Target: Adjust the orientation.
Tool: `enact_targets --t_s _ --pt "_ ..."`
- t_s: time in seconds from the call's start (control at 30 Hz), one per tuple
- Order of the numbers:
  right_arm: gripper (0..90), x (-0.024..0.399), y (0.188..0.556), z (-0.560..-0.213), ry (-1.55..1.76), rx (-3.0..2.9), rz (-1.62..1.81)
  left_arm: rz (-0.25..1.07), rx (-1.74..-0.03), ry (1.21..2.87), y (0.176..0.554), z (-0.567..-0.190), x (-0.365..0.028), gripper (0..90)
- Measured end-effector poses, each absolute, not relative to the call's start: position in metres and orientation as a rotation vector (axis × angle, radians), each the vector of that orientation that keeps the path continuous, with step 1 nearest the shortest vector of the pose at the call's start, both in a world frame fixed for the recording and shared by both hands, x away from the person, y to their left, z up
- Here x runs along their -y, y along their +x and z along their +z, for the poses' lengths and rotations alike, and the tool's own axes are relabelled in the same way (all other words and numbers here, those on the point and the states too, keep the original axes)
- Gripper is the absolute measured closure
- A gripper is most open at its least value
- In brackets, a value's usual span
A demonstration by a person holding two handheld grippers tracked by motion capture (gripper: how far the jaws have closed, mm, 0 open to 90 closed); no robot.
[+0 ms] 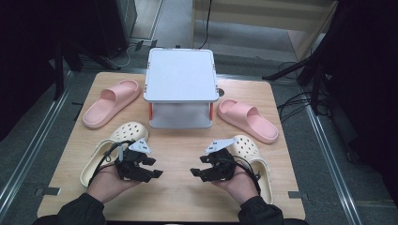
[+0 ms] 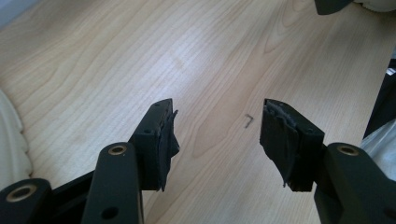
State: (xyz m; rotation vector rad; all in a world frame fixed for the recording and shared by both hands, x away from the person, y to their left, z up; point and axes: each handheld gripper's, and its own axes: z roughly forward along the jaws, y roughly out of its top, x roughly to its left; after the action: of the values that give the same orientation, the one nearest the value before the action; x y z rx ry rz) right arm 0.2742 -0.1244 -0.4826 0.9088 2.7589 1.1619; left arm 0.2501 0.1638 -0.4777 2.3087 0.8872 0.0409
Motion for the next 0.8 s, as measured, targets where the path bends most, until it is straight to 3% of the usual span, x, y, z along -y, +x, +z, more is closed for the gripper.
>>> enact_targets --t_s 0.8 --pt "41.0 0.115 0.287 -0.48 0.861 -2.741 1.108 0.123 -1.057 2.238 0.234 -0.463 -0.203 51.9"
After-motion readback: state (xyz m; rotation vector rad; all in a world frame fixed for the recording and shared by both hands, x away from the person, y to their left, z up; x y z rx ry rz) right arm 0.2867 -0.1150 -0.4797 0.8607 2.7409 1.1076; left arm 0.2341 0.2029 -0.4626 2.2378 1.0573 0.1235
